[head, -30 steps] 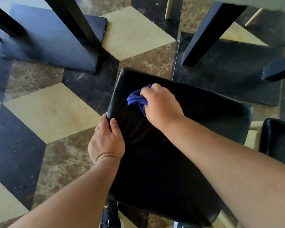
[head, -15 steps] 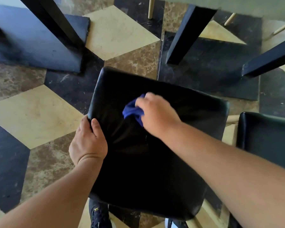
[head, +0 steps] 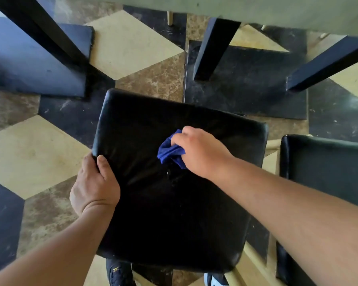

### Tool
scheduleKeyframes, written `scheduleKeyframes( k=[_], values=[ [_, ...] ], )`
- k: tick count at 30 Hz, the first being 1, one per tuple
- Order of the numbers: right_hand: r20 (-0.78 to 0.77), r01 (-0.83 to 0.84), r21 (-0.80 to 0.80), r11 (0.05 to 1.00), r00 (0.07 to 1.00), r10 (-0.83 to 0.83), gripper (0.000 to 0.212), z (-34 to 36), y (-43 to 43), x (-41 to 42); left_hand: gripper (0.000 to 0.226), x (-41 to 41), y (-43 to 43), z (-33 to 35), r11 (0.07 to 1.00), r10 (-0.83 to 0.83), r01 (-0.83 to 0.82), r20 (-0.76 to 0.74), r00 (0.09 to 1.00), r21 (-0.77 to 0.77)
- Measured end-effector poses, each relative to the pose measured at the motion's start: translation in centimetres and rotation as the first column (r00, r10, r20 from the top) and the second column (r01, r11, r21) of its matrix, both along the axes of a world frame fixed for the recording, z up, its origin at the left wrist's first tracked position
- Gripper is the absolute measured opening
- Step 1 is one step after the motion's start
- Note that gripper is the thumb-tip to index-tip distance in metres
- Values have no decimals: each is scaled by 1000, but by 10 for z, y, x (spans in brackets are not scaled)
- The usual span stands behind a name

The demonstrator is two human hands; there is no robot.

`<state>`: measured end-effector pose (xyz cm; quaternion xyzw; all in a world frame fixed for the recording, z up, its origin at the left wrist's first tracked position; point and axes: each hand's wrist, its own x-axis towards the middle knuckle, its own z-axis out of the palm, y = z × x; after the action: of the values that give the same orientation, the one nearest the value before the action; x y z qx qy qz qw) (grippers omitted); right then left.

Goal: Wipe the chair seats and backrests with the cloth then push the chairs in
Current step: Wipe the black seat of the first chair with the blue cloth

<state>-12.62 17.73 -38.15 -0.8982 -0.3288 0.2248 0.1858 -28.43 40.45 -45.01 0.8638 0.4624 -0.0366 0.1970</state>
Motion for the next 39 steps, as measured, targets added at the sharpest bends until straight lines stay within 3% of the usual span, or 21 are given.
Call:
scheduleKeyframes(
  k=[6,11,13,18,20,23,25,31,35,39],
  values=[
    [177,268,-6,963,948,-263,22,-11,-3,59,49,2,1,-3,1000,14,-15,-15,1000,-6],
    [8,19,-13,1000,1000,-19,20,1,-17,-9,49,1,1,-1,1000,11,-11,-28,1000,-11],
    [-1,-24,-23,999,1000,24,22,0,-27,6,49,1,1,-1,1000,15,-15,-18,1000,-11],
    [171,260,-52,964,953,-248,25,-10,-38,66,49,1,3,-4,1000,5,-4,-36,999,31],
    [175,229,-35,973,960,-220,23,-8,-42,41,49,1,3,-4,999,-2,4,-46,999,39],
    [75,56,-37,998,996,-53,21,0,-53,-5,49,1,3,-2,999,-6,8,-47,999,46],
    [53,9,-68,998,999,-5,22,1,-63,4,51,2,1,0,998,-11,14,-41,999,56],
    [232,324,-60,944,925,-302,26,-16,-69,53,51,3,1,-2,998,-15,19,-55,998,61],
    [138,182,-55,982,975,-173,23,-14,-75,-3,52,4,-4,3,999,-33,35,-82,996,18],
    [98,214,-59,975,973,-207,27,-16,-76,-6,62,9,-3,17,991,-133,130,-74,988,-40]
  ],
)
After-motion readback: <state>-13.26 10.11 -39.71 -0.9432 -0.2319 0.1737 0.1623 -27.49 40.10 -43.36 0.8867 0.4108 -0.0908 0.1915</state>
